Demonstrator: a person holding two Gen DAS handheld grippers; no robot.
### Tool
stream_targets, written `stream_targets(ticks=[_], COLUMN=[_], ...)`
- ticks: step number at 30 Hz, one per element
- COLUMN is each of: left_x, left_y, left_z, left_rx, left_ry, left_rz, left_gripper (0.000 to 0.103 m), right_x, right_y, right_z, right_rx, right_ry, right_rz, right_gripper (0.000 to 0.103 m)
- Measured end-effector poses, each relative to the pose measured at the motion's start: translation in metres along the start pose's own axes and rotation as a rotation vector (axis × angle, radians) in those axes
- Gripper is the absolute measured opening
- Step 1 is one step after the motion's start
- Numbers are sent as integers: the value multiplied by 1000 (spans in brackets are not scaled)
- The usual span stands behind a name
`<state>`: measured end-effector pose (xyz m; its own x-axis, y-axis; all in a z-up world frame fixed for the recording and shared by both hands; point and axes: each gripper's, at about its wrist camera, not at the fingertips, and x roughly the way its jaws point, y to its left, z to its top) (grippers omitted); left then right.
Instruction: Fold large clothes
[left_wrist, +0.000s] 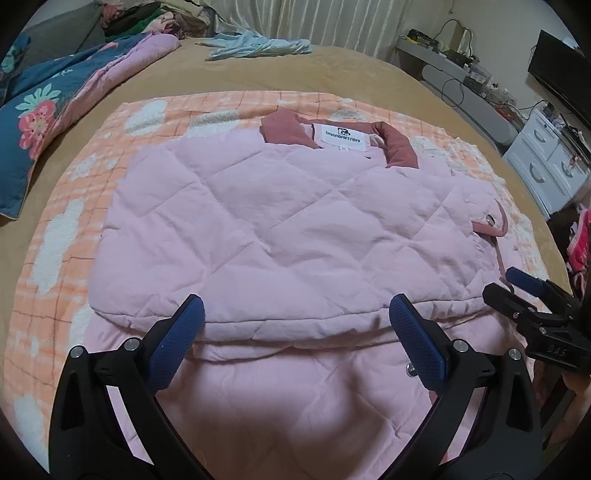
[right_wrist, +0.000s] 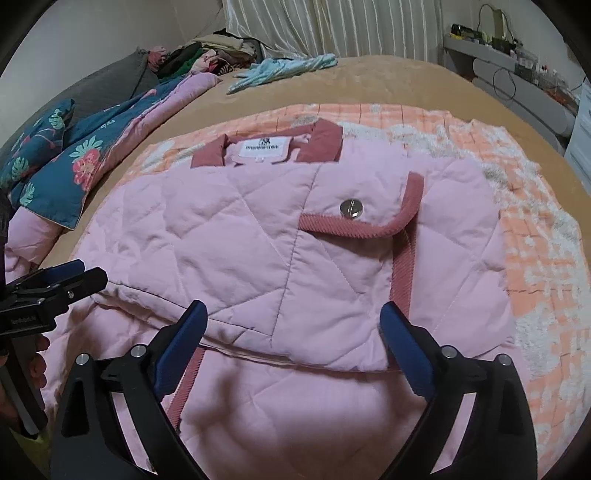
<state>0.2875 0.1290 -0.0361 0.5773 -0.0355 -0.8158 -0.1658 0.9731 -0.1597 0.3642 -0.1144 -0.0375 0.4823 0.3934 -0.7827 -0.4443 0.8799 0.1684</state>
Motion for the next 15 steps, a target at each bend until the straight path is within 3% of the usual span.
stream_targets(ticks=[8, 15], left_x=[-16, -38], left_y=[-3, -4], left_z=[-1, 0], left_rx=[-12, -23], left_ry=[-17, -41], left_rz=[2, -4], left_gripper=[94, 94], right_x=[-25, -52], right_y=[-6, -7], right_z=[4, 7], right_rx=[30, 14], right_ry=[-55, -113], right_rz=[15, -30], right_gripper=[98, 99])
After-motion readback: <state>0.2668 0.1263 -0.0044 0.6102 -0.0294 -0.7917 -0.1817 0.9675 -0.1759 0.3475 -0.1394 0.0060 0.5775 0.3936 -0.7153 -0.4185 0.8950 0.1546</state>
